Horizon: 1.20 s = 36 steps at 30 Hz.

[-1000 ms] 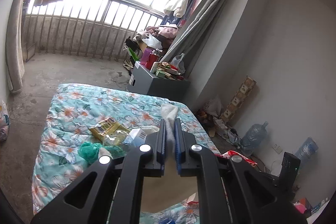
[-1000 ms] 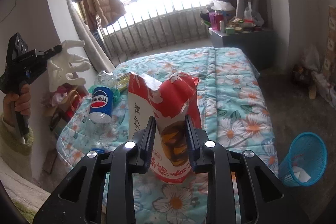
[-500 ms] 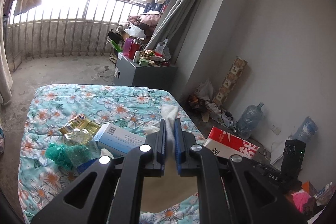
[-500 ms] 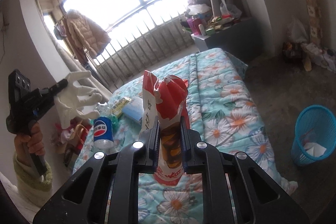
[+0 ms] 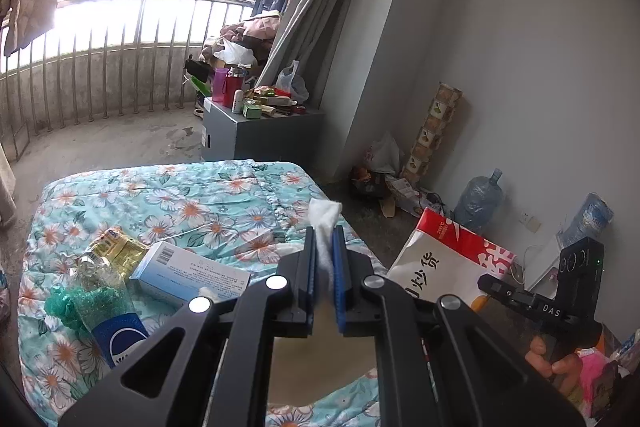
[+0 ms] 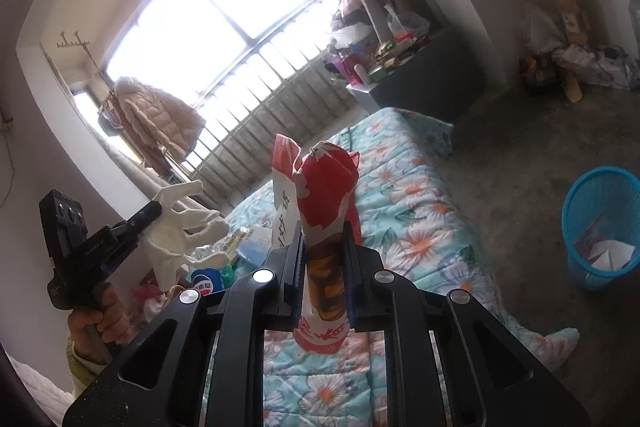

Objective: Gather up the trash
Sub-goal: 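Hold the tissue raised in the left tool while the right tool holds the snack bag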

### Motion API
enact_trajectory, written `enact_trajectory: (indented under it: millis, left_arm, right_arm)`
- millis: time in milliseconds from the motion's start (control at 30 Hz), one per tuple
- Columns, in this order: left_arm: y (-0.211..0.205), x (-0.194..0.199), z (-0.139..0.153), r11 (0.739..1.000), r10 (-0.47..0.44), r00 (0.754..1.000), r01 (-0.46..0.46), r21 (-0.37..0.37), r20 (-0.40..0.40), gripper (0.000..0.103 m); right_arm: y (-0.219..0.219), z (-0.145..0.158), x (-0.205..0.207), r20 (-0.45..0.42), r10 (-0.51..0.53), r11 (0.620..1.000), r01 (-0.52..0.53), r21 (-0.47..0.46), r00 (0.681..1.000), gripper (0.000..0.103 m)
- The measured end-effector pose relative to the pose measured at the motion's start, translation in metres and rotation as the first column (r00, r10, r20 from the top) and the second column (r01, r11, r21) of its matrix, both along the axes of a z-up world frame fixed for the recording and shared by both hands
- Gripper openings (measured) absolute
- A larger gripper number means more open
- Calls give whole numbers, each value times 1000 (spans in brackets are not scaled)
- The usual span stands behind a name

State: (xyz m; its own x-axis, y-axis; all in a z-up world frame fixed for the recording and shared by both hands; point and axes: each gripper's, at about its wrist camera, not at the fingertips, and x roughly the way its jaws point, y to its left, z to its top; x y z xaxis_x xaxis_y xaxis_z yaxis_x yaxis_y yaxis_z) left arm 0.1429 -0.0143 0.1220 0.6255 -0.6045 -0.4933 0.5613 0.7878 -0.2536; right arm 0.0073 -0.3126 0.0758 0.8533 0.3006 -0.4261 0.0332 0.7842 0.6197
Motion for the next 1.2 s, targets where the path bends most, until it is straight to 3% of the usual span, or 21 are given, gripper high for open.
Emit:
enact_trajectory:
  millis: [1200]
  left_arm:
    - [-40,5,-3,997,-65,998,64,33,16,7]
  right_arm:
    - [-19,0,-9,17,-84,996,83,22,996,15]
